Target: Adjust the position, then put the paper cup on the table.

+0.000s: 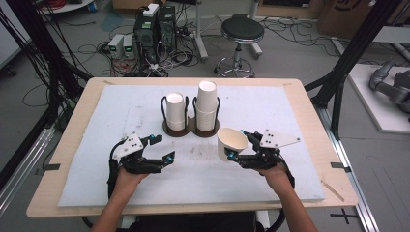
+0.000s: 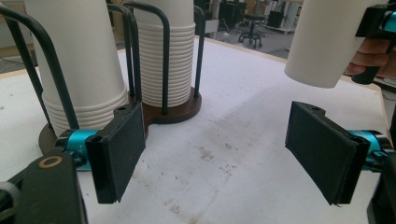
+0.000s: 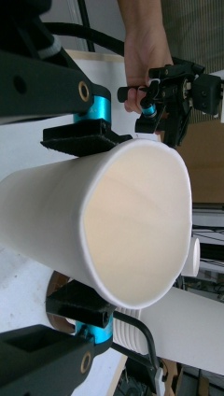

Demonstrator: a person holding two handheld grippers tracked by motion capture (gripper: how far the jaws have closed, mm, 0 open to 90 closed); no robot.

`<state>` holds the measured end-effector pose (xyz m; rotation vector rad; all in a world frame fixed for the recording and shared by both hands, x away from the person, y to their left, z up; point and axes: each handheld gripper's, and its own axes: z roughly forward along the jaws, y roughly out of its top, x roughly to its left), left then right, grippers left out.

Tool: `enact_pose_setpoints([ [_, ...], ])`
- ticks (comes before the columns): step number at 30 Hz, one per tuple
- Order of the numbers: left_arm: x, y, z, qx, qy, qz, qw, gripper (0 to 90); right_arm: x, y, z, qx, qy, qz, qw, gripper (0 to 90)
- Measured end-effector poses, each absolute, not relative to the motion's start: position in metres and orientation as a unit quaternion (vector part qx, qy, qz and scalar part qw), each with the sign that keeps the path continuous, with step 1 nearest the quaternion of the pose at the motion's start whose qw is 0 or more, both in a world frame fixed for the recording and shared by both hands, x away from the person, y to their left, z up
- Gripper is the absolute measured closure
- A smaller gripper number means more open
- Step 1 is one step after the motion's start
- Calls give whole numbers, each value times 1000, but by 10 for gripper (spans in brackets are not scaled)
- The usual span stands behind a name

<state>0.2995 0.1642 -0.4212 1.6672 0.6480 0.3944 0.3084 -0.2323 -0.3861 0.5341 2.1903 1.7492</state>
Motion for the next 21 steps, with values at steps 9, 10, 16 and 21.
enact_pose_setpoints([
  [9,302,166,-426,718,283,159,616,200,308,-236,-386,192,759,605,147,377],
  [10,302,165,-428,717,284,158,617,201,309,-236,-386,192,758,605,149,377],
  [16,301,163,-434,722,286,152,612,201,310,-240,-384,198,756,604,155,377],
  [21,304,163,-433,720,289,154,612,200,316,-246,-382,212,757,591,181,377],
])
